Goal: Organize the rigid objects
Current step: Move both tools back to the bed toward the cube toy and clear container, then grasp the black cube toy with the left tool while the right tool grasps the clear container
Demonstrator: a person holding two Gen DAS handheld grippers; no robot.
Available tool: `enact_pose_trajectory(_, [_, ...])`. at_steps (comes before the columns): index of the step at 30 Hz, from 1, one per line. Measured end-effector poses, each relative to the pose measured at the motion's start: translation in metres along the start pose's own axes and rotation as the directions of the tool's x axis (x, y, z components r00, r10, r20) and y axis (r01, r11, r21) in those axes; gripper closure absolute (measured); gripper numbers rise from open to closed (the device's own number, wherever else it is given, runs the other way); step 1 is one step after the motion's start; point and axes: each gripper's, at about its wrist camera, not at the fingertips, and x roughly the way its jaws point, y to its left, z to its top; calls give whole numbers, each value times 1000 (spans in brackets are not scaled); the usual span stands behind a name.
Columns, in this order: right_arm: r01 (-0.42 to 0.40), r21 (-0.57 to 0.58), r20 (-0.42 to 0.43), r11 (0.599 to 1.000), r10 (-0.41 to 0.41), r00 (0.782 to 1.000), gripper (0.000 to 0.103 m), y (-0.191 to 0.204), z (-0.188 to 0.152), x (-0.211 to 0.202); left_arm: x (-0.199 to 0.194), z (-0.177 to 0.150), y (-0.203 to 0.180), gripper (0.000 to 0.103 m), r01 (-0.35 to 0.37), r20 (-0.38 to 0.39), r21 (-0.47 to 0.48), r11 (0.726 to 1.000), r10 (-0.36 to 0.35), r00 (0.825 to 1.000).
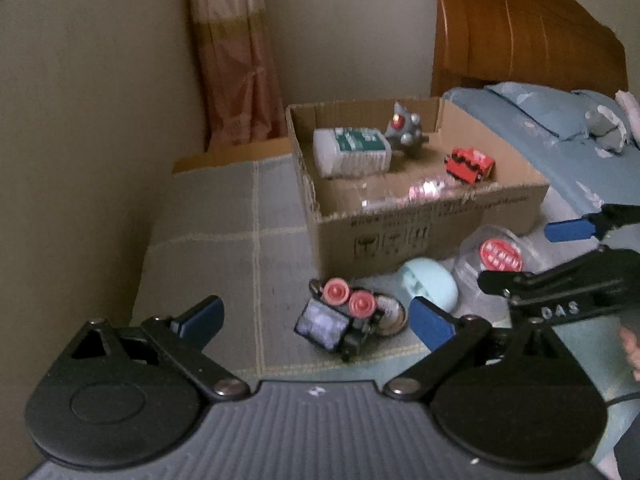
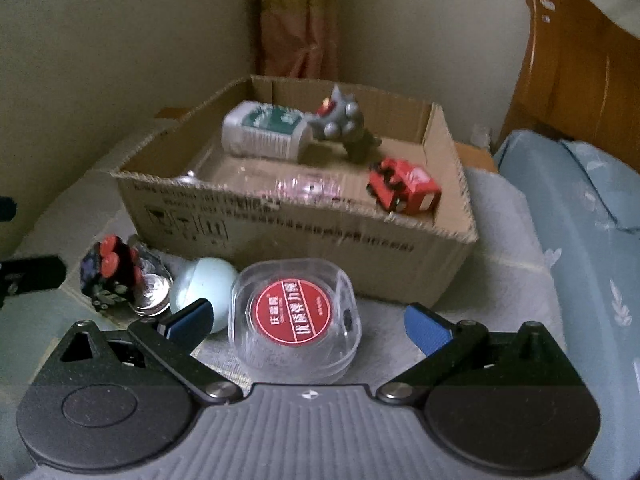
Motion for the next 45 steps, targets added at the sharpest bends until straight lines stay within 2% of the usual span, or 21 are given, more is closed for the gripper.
enact_pose_trajectory(10, [53, 69, -20, 996, -51, 998, 0, -14, -8, 14, 15, -10, 2, 4, 25, -39, 8, 1000, -25, 999])
enact_pose_trajectory(17, [84, 104, -52, 991, -79, 996, 0, -33, -15, 15, 29, -15, 3, 5, 73, -11, 55, 996, -73, 997])
enact_pose_trajectory(19, [87, 88, -67, 992, -81, 994, 0, -31, -20, 17, 35, -17, 2, 11, 84, -13, 75, 994, -83, 996])
enact_pose_trajectory(21, [91, 68, -78, 994, -85, 993, 0, -30, -25, 20, 41, -18, 1, 23, 98, -16, 88, 991, -97, 995])
enact_pose_trajectory(24, [70, 86, -80, 994, -63, 995, 0, -32, -31, 21, 50, -19, 1, 34, 116, -28, 99, 988, -114, 993])
enact_pose_trajectory(30, [59, 84, -58, 995, -54, 997, 0, -34, -33, 20, 59, -19, 0, 42, 141, -32, 102, 985, -138, 990])
enact_pose_trajectory(33, [57, 82, -52, 995, -53, 997, 0, -34, -34, 20, 58, -18, -2, 45, 131, -36, 103, 986, -128, 991])
enact_pose_trajectory(40, [57, 82, -49, 995, -53, 997, 0, -33, -34, 20, 48, -25, -1, 46, 112, -74, 69, 991, -107, 991])
enact_pose_trajectory(45, [57, 81, -39, 995, -54, 998, 0, -33, -36, 18, 34, -35, -5, 54, 140, -109, 51, 989, -134, 985])
